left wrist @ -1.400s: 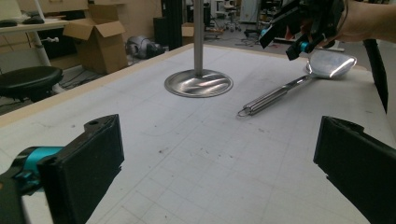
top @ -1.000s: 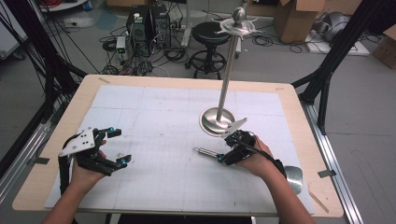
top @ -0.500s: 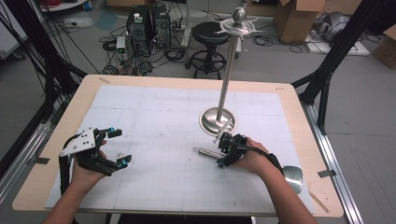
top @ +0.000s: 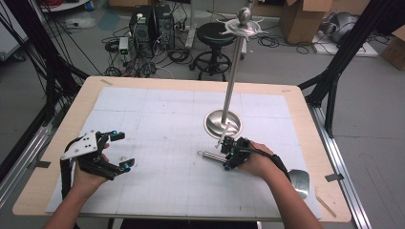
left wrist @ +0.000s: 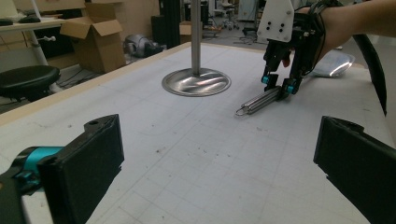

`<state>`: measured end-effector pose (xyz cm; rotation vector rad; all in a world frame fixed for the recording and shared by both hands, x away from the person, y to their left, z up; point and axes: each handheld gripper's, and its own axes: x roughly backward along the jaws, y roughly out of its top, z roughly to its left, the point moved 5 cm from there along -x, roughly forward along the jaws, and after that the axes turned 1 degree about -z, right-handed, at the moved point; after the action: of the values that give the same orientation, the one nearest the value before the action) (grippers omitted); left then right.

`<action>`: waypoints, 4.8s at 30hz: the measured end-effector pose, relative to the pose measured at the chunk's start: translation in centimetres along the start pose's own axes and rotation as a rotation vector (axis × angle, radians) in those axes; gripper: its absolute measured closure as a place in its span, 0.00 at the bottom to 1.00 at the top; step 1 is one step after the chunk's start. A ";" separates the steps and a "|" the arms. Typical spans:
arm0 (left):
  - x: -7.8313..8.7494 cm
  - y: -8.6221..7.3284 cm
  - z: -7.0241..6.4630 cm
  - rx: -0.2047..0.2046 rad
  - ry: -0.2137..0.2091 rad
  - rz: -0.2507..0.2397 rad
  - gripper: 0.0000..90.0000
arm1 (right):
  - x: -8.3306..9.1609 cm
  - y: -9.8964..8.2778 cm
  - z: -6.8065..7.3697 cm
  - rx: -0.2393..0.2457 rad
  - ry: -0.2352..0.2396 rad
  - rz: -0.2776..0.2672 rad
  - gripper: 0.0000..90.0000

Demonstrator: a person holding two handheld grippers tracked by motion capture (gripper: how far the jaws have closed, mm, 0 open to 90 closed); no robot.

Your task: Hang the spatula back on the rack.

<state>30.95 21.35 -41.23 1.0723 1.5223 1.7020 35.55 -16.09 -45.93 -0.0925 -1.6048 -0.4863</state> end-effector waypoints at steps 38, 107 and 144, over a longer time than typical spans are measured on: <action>0.0 0.0 0.3 0.013 0.002 -0.008 0.02 | 13.3 -2.4 -0.6 -0.061 0.044 -0.678 0.77; -0.1 -0.1 0.3 0.013 -0.001 -0.006 0.02 | 25.5 -2.6 -10.6 -0.248 -0.035 -0.908 0.77; 0.0 0.0 0.3 0.014 0.001 -0.010 0.02 | 24.6 0.3 -11.1 -0.208 0.019 -0.889 0.77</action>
<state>31.21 21.54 -41.26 1.0695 1.5395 1.6884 43.38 -25.49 -21.89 0.4894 -1.5131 -1.3291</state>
